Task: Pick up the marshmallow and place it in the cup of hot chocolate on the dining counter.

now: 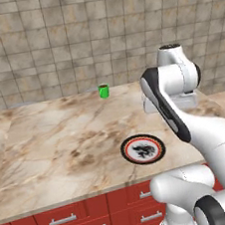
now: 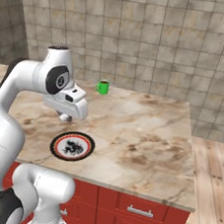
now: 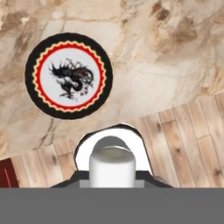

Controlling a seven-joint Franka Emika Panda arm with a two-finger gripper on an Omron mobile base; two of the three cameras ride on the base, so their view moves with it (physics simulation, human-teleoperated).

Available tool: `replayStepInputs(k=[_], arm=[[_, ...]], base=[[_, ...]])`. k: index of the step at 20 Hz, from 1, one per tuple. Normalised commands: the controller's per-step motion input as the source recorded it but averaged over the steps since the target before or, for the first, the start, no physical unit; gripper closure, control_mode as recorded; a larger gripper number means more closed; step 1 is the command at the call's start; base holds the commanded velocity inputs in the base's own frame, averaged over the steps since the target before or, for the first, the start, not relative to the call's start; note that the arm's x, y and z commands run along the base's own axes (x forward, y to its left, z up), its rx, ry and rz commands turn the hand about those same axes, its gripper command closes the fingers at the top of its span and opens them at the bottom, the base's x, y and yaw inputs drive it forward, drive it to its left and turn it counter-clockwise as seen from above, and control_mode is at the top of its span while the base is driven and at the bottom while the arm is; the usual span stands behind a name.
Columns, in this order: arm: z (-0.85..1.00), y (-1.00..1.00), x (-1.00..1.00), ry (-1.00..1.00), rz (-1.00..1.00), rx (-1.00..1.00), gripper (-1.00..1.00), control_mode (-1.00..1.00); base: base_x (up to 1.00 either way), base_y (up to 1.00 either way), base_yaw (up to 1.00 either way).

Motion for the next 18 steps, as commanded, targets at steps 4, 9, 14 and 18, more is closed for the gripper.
replayStepInputs(k=[4,9,14,18], arm=[[0.0,-0.04,0.0,0.03,0.0,-0.03,1.0,-1.0],[-0.01,-0.02,0.0,0.04,0.05,-0.01,1.0,-1.0],[0.0,-0.16,-0.16,0.0,0.08,0.0,1.0,-1.0],[0.0,-0.14,-0.1,0.0,0.08,0.0,1.0,-1.0]], base=[[0.0,0.0,0.0],[0.0,0.0,0.0],[0.0,0.0,0.0],[0.0,0.0,0.0]])
